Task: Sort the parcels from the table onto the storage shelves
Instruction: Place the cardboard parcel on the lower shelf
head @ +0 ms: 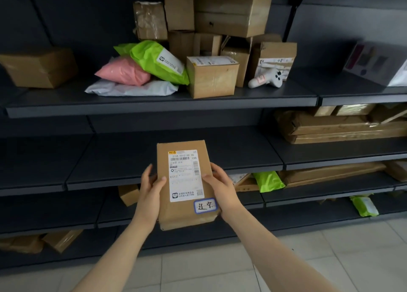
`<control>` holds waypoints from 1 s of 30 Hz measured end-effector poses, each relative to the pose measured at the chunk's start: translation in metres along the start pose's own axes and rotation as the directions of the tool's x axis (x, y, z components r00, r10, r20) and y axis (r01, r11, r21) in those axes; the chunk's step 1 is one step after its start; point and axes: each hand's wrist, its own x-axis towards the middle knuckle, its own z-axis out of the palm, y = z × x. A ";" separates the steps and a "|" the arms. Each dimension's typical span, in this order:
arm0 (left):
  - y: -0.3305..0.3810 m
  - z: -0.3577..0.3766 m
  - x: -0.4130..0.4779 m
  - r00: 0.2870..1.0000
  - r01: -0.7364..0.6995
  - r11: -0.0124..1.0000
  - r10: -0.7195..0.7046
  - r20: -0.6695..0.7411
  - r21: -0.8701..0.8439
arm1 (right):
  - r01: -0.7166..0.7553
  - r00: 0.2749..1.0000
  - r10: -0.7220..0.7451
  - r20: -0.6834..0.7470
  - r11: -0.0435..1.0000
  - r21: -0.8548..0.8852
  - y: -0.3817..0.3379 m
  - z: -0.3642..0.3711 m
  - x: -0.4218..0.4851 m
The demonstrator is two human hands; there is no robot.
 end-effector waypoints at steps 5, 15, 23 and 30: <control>-0.003 0.005 0.071 1.000 0.003 0.999 -0.003 0.000 0.040 | -0.044 0.999 0.044 -0.002 0.999 0.016 -0.007 0.009 0.062; -0.011 0.020 0.195 0.994 0.080 0.996 -0.083 0.075 0.048 | -0.110 0.975 0.122 -0.186 0.991 0.073 -0.008 0.015 0.176; -0.022 0.037 0.254 0.970 0.103 0.988 -0.125 0.208 0.111 | -0.094 0.976 0.120 -0.179 0.985 0.148 -0.010 0.000 0.234; -0.041 0.057 0.286 0.979 0.123 0.986 -0.139 0.152 0.115 | -0.114 0.975 0.141 -0.170 0.981 0.159 -0.003 -0.014 0.273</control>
